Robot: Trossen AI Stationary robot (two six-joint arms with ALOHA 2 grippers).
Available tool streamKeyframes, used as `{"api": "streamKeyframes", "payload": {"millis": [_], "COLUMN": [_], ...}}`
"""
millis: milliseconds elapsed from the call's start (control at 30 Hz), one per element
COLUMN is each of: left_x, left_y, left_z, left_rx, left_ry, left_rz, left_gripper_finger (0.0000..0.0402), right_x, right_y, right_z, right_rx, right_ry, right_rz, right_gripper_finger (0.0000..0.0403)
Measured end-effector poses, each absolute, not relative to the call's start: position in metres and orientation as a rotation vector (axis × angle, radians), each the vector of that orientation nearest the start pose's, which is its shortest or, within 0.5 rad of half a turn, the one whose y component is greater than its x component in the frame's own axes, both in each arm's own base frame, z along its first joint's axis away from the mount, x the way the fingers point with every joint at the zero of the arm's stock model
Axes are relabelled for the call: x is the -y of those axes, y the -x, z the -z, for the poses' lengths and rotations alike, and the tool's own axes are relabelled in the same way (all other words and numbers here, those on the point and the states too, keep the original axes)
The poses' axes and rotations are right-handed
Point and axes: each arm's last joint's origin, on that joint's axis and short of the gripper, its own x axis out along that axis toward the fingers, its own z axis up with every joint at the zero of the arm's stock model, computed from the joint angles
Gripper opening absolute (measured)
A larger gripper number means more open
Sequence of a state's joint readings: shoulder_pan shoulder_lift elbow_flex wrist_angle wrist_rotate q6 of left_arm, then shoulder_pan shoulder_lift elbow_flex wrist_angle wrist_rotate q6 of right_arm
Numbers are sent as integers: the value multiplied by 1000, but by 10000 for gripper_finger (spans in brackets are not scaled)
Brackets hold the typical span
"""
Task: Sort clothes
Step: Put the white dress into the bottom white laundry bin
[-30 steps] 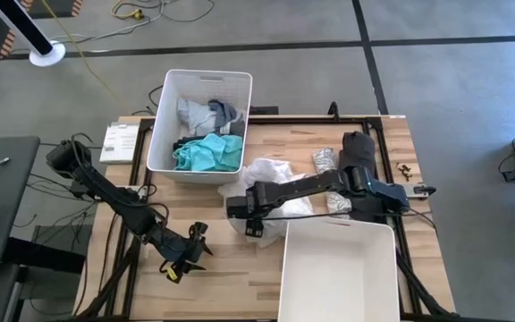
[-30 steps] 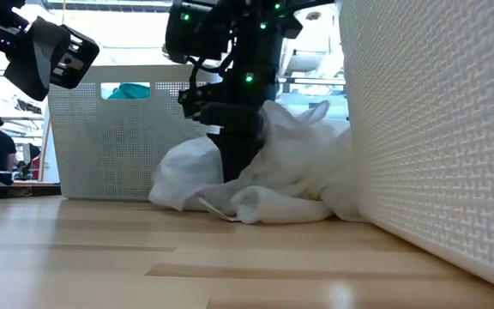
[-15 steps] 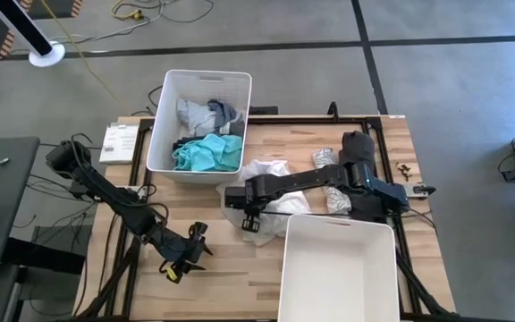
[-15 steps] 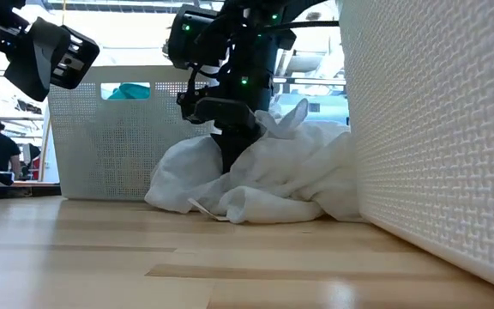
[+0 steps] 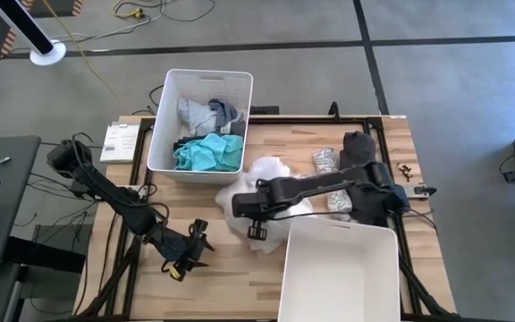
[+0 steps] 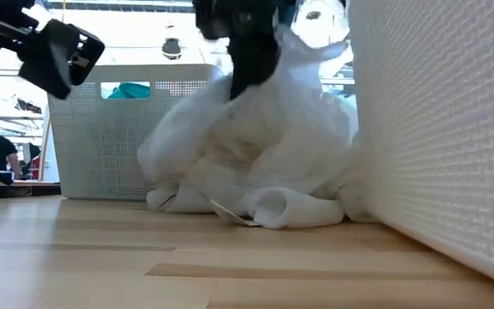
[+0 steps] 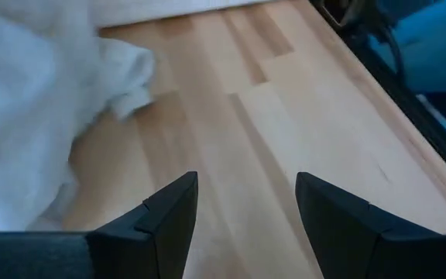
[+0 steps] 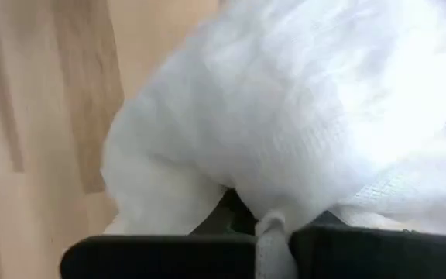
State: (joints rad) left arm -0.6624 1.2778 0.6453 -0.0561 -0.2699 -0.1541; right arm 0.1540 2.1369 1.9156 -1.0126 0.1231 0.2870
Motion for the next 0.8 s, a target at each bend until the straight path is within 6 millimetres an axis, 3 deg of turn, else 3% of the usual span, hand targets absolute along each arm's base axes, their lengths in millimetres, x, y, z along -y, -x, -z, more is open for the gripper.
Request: {"api": "streamKeyframes", "payload": {"millis": [233,367,567,800], "left_x": [145,142,140,146], "left_y": [-206,-206,-207,-206], "left_z": [-202,-203,-205,-208], "left_rx": [-577,-551,-517,-482], "left_ry": [-194,-200,-232,-292], "left_rz": [177,84,-1,44], "left_gripper_finger": [212,212,212,216], "right_x": [-72,-74,-74,-69], "right_y": [-421,-415,-414,-430], "right_z": [-291,-305,-303,-261], "right_rx": [-1073,-1031,-1046,-1157], "right_ry": [-34,-20,-19,-62], "right_rz": [149,149,147,107], "right_gripper_finger": [8,8,10,23]}}
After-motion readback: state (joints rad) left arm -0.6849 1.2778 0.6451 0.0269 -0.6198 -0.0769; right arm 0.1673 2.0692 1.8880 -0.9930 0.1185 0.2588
